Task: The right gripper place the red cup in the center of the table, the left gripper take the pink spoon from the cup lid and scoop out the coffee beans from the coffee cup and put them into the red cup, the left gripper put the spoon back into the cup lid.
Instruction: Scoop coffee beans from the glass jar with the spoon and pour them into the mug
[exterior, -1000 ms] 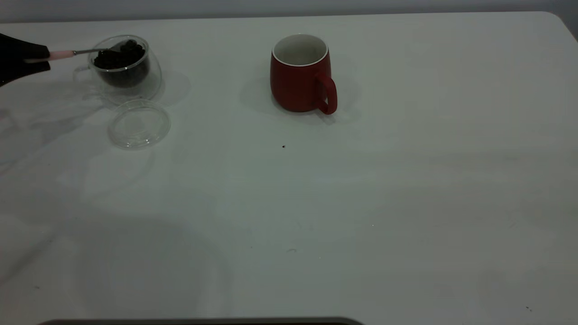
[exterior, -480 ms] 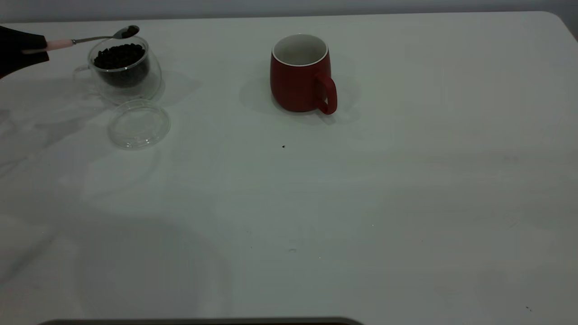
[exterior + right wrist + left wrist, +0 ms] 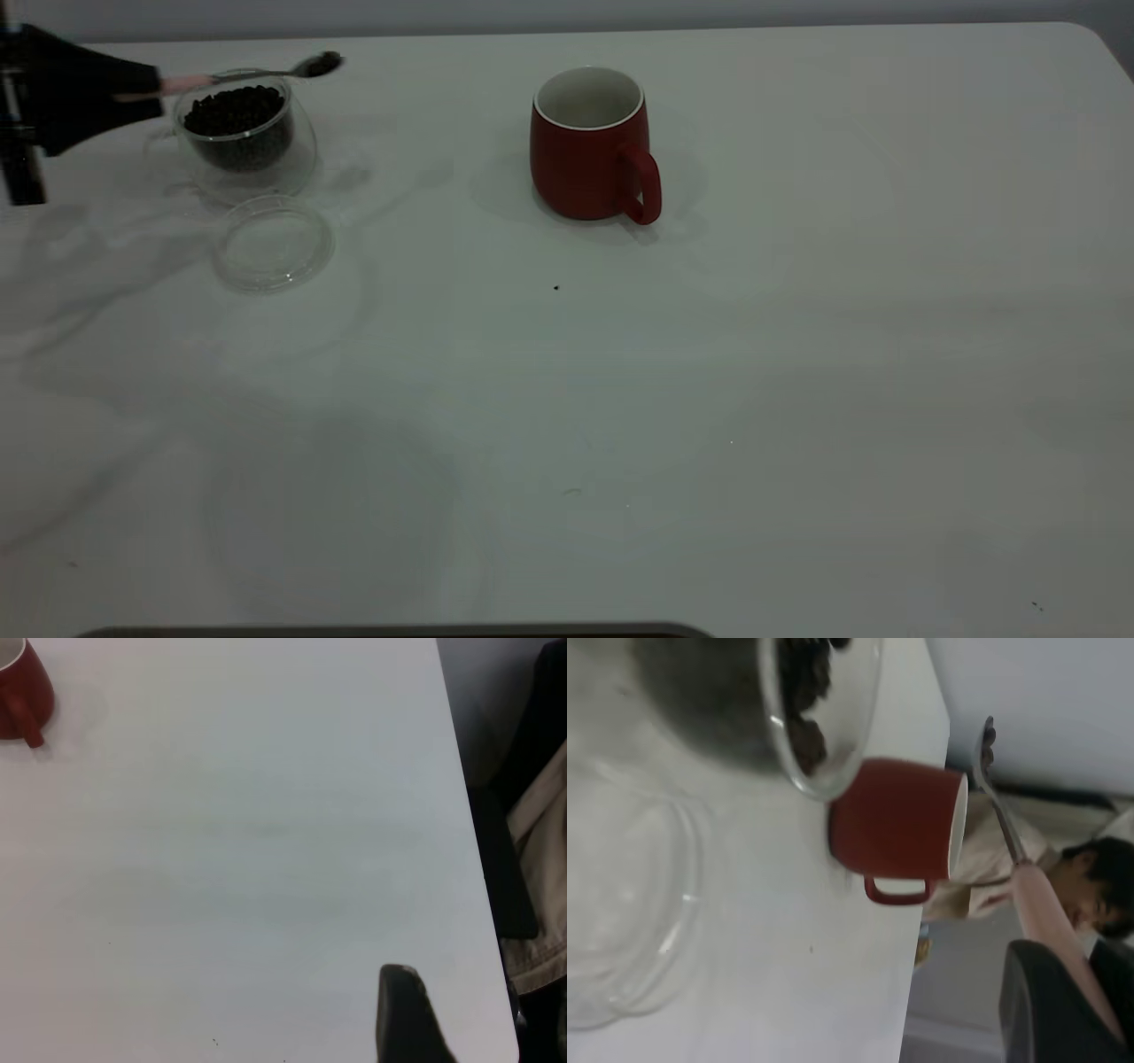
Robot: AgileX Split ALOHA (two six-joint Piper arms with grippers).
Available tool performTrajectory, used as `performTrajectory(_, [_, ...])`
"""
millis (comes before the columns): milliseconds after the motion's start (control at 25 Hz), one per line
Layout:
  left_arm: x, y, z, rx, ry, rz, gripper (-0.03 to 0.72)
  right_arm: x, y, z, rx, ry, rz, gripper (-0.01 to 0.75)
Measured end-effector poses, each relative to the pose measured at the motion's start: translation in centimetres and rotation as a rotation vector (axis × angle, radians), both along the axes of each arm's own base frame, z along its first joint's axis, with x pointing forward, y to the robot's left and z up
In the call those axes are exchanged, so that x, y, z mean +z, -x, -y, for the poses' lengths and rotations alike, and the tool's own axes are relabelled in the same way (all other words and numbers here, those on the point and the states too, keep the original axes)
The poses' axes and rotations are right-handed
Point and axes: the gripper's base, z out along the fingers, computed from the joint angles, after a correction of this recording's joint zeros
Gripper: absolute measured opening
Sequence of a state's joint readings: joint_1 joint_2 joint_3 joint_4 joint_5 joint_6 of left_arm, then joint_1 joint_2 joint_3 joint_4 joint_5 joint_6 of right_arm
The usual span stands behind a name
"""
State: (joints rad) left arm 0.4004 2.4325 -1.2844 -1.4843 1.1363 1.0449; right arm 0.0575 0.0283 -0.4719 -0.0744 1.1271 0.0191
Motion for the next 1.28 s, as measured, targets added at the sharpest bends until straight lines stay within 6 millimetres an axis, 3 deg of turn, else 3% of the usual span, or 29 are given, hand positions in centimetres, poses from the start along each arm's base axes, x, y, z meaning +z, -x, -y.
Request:
performTrajectory(800, [0.5, -1.4, 12.0, -0.197, 0.038, 0.055, 0.128, 0.0, 0.0, 0.0, 0.000, 0.000, 0.000, 0.438])
performTrajectory(1040, [-0.1, -1.7, 13.8, -0.181, -0.041, 0.057, 0.128, 0.0, 0.0, 0.0, 0.000, 0.000, 0.000, 0.438])
performTrajectory(1280, [-0.4, -2.2, 14.3, -0.133, -0.090, 0.095, 0.128, 0.0, 0.0, 0.0, 0.000, 0.000, 0.000, 0.438])
